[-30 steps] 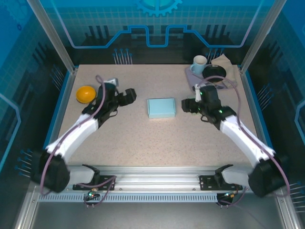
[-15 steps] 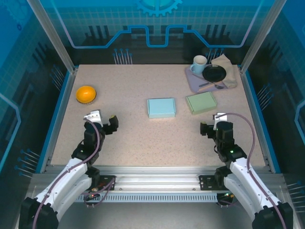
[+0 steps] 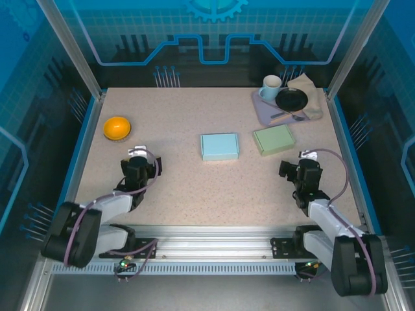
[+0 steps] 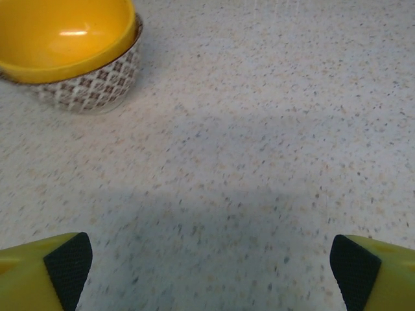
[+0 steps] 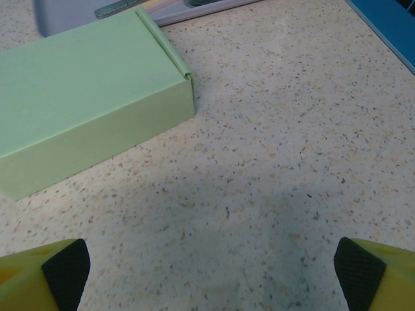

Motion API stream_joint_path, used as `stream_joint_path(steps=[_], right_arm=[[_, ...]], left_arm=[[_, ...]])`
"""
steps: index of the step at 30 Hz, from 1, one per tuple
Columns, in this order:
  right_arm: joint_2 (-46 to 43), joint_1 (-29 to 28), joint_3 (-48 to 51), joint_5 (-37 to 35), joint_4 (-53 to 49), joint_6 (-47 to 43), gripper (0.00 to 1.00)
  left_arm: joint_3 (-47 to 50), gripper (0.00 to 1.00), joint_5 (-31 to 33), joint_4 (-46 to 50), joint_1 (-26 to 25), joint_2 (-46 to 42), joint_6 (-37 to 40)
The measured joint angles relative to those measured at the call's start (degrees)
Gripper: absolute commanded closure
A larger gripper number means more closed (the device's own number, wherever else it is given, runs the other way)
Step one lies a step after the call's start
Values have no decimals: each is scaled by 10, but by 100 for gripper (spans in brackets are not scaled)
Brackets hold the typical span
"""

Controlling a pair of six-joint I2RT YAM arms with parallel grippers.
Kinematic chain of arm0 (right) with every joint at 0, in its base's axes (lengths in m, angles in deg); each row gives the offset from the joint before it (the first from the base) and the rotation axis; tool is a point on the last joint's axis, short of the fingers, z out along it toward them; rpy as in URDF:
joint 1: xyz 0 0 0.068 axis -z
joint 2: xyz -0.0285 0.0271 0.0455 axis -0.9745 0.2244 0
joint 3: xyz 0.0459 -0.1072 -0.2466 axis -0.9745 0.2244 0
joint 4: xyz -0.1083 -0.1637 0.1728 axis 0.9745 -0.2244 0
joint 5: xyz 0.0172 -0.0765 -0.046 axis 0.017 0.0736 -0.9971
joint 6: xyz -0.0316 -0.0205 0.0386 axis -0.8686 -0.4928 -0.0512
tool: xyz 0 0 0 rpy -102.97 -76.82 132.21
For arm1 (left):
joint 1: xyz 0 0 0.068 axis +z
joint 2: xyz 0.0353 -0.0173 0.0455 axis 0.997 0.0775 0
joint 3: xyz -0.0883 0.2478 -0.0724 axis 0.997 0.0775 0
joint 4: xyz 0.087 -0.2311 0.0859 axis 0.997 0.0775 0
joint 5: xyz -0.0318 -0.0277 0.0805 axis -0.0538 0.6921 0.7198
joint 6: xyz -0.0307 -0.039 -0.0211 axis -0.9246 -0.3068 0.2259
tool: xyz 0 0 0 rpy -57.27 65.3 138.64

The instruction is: Fold the paper box

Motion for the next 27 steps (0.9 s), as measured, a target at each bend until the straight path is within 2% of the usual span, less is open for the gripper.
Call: stream_joint_path(steps=[4,9,15,22,27], right_arm=[[43,14,-12,5,50,0,0],[69,37,-15,21,106,0,0],[103,48,-14,56,180,-5,0],[188,47,-9,121,317,-32,0],[231,15,19,163,405,-84,0]], left_arm=[[-37,1,-33,-45,14,49,24],[-36,1,-102,-163,56,128,37],[-55,1,-144,-147,92,153,25],[-62,1,-162,-148,96,153,25],[-62,1,-163,-148,96,153,25]])
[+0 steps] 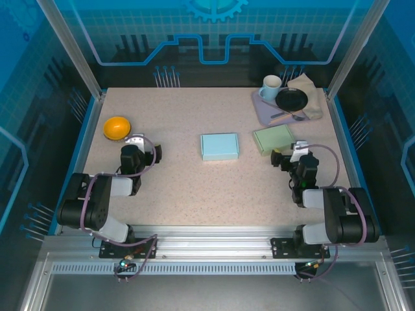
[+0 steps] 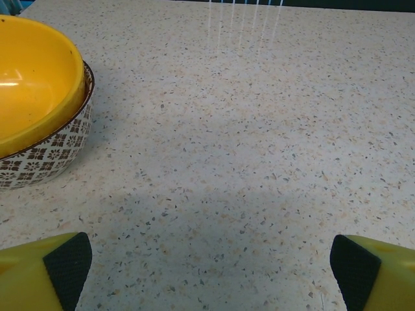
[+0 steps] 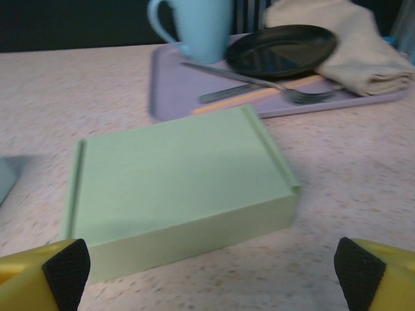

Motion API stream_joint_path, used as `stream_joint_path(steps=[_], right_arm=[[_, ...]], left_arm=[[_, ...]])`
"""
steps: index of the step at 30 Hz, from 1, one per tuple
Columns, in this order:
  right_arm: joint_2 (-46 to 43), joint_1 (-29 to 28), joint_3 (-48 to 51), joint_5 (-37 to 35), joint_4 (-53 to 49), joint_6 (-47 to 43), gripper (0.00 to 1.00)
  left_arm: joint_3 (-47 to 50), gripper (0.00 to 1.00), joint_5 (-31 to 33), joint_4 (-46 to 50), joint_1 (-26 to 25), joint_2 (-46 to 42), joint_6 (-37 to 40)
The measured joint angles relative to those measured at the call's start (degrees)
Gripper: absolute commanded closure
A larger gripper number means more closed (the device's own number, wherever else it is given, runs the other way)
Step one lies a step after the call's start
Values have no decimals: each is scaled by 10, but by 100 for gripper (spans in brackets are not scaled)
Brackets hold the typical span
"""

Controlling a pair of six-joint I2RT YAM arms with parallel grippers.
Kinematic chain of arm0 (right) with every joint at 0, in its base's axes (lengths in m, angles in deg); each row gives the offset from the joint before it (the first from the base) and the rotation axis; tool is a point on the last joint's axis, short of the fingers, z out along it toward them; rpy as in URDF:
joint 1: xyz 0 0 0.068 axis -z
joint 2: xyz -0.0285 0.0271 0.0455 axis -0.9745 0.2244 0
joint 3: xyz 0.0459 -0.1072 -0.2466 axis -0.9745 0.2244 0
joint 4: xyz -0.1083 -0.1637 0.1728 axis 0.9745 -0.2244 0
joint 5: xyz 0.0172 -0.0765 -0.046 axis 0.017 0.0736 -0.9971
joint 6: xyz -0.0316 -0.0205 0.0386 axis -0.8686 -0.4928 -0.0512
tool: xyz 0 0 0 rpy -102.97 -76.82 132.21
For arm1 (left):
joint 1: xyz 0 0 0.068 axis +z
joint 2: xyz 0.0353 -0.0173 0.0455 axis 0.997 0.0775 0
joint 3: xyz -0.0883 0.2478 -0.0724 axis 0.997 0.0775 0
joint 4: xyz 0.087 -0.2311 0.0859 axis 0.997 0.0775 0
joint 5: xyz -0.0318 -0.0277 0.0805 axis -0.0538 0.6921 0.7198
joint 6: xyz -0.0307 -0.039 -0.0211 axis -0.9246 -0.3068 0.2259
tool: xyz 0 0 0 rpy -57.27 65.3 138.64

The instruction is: Fold the paper box

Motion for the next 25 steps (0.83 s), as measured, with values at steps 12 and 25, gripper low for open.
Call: stream_joint_path(steps=[12,25], right_arm=[[51,-44,-107,-29,-58,-44,0],[51,-46,-108,-38,-90,-49,0]], left_arm=[[0,1,-2,0,0,0,0],[-7,1,-17,9,0,0,0]])
